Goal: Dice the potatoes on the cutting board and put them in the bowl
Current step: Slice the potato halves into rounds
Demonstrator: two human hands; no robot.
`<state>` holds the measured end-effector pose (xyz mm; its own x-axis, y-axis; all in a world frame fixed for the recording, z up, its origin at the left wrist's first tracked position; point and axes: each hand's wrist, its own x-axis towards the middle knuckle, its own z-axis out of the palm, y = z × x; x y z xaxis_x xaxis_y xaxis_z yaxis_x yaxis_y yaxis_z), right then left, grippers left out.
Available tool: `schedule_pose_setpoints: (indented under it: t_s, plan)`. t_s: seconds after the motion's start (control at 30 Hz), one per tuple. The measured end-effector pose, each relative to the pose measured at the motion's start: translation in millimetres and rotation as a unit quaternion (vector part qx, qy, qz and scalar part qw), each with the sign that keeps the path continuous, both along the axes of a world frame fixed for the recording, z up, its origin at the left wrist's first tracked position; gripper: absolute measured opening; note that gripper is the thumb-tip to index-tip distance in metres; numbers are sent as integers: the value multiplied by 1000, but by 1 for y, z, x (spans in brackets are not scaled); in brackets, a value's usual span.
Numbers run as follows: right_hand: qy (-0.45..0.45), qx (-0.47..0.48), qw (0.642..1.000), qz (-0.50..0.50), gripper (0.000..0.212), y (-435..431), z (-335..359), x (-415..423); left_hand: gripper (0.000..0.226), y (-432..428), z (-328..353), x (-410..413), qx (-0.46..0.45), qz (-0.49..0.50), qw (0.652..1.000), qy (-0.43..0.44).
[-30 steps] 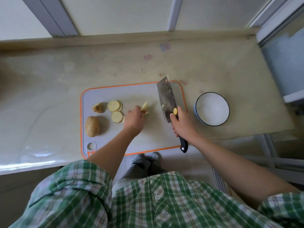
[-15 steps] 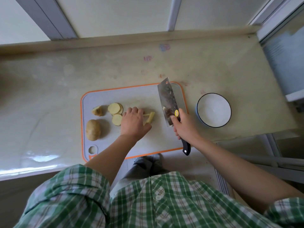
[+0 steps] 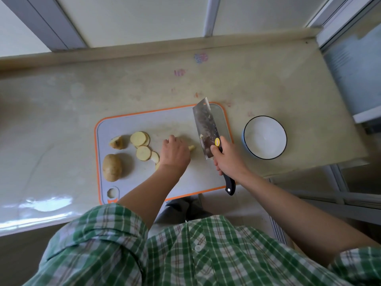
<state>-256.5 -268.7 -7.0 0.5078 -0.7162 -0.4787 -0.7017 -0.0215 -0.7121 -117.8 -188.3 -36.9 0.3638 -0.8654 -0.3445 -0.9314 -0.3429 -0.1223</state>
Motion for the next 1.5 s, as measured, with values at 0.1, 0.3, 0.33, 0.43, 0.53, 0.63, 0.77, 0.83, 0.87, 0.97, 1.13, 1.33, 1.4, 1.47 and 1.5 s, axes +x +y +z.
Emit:
schedule_pose_setpoints:
  t_s: [0.1, 0.3, 0.33, 0.43, 0.53, 0.63, 0.77, 0.83, 0.87, 0.97, 1.13, 1.33, 1.4, 1.47, 1.5]
  plan:
    - [3, -9, 1000, -2, 18, -2, 3, -1, 25, -1, -1, 1, 19, -35, 999, -24]
    - [-1, -18, 1000, -8, 22, -6, 6, -5, 19, -2, 4, 12, -149, 165, 946, 236]
    - [-3, -19, 1000, -9, 22, -6, 6, -5, 17, -2, 6, 16, -190, 236, 899, 317]
    - [-5, -12, 1000, -7, 24, -5, 6, -5, 9, 2, 8, 29, -283, 397, 733, 474]
    - [-12, 9, 1000, 7, 24, 1, 4, 0, 16, 7, 10, 39, -343, 481, 588, 553]
    - [-17, 32, 999, 34, 23, 10, 3, 10, 20, 14, 7, 45, -357, 492, 547, 576]
    - [-22, 48, 996, 74, 20, 25, -1, 24, 21, 26, 3, 49, -364, 492, 546, 572]
    - [-21, 51, 993, 103, 20, 35, -3, 31, 21, 34, 3, 51, -366, 497, 553, 560]
    - [-18, 51, 991, 120, 19, 40, -6, 33, 22, 36, 4, 52, -366, 498, 554, 558]
    - [5, 26, 988, 150, 17, 46, -12, 35, 27, 41, 7, 51, -361, 501, 551, 561]
    - [62, -90, 989, 104, 14, 22, -18, 20, 25, 37, 4, 42, -307, 483, 598, 561]
    - [51, -89, 994, 21, 20, -5, -1, -5, 17, 14, -2, 21, -241, 401, 718, 515]
    - [41, -84, 995, 29, 24, -4, 0, -6, 16, 7, -4, 19, -152, 288, 858, 397]
    - [35, -68, 997, 30, 22, -2, -1, -5, 24, 5, -4, 16, -87, 157, 952, 246]
    - [35, -61, 997, 29, 21, -1, -2, -4, 26, 6, -3, 13, -82, 116, 970, 196]
